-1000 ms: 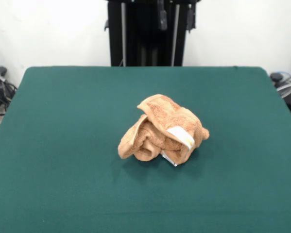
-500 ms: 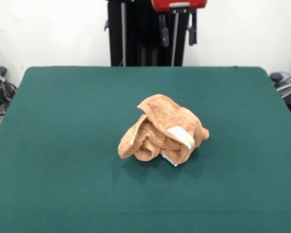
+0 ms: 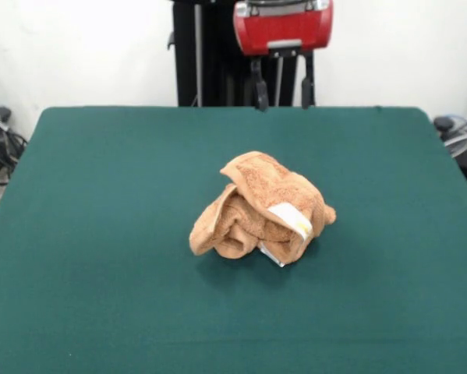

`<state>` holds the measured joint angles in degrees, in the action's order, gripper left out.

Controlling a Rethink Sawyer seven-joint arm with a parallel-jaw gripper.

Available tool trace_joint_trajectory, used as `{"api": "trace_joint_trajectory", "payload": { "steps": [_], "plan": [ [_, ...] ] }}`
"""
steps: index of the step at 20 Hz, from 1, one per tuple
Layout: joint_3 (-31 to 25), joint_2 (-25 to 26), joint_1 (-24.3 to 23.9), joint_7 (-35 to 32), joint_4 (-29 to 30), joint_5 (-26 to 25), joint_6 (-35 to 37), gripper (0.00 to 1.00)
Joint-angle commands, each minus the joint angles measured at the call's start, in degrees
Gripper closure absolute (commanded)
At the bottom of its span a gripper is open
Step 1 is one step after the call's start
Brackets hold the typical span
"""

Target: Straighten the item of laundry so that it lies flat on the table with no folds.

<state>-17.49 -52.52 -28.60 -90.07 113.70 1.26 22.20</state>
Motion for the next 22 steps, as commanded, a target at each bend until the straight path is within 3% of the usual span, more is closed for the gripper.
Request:
{"api": "trace_joint_trajectory", "payload": {
  "steps": [1,13,22],
  "plan": [
    [-2.01,4.05,0.59,-0.30,-7.67,-2.73,9.30,0.00],
    [0.99,4.03,0.86,-0.86,-16.68,-4.54,17.63,0.00],
    [1.37,5.40,-1.31,0.37,-19.35,-7.47,15.56,0.00]
  ]
}}
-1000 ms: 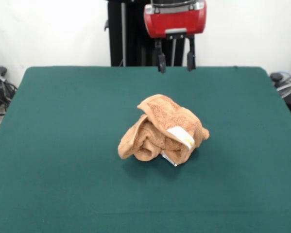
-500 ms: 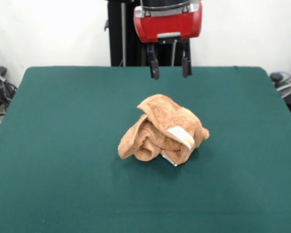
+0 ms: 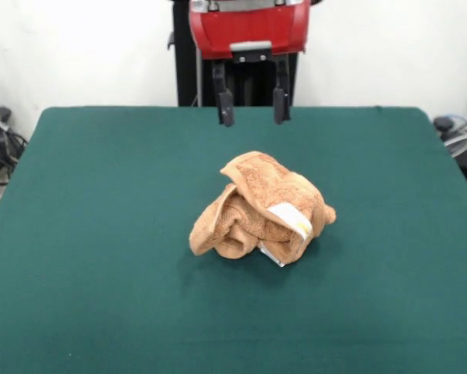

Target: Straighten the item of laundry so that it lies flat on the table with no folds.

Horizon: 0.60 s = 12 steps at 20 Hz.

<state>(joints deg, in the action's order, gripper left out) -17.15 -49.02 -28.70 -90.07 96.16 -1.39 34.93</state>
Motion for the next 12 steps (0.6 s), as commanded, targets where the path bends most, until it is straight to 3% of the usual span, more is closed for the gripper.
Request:
{"api": "trace_joint_trajectory", "payload": {
  "steps": [1,12],
  "plan": [
    [0.24,2.77,-2.07,0.85,-1.33,-5.02,1.31,0.00],
    [-3.50,6.10,-5.81,-1.72,4.74,-6.83,-9.75,0.00]
  ]
}}
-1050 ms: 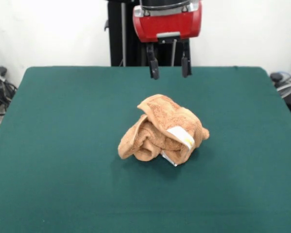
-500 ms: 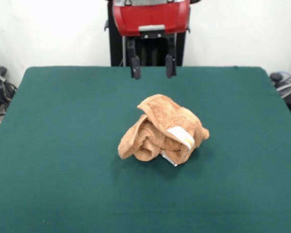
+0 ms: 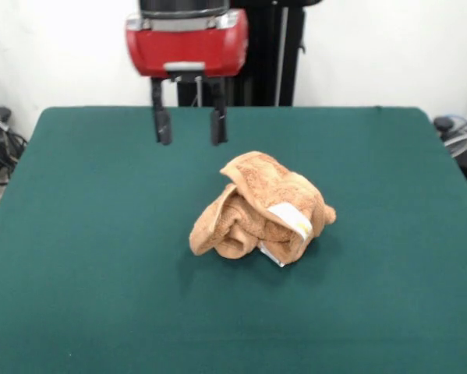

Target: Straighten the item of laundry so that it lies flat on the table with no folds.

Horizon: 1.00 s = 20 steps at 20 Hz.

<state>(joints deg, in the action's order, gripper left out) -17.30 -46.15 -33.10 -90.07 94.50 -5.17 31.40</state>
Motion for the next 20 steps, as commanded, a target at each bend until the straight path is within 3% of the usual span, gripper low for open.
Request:
{"api": "trace_joint_trajectory", "payload": {
  "steps": [1,10,20],
  "plan": [
    [-3.55,3.50,-1.47,-2.31,6.92,-3.05,-6.91,0.00],
    [-4.09,4.86,-1.09,-5.95,9.99,-2.00,-11.58,0.00],
    [-3.81,2.14,0.72,-10.11,13.90,1.44,-12.28,0.00]
  ]
}}
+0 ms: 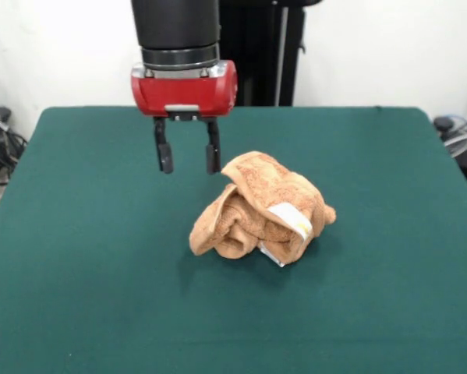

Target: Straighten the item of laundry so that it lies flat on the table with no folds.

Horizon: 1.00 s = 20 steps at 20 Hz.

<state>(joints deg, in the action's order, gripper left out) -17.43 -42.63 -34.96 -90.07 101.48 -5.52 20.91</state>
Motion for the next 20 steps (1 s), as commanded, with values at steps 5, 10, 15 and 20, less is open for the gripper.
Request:
{"api": "trace_joint_trajectory", "payload": {
  "steps": [5,10,15,20],
  "plan": [
    [-3.60,-2.32,3.14,-11.16,8.88,3.02,-2.78,0.00],
    [-3.31,-2.84,3.82,-11.93,9.46,4.19,-3.07,0.00],
    [-2.82,-2.36,4.06,-12.49,10.15,4.78,-5.01,0.00],
    [-2.87,-2.17,4.27,-12.16,10.70,5.71,-5.76,0.00]
  ]
}}
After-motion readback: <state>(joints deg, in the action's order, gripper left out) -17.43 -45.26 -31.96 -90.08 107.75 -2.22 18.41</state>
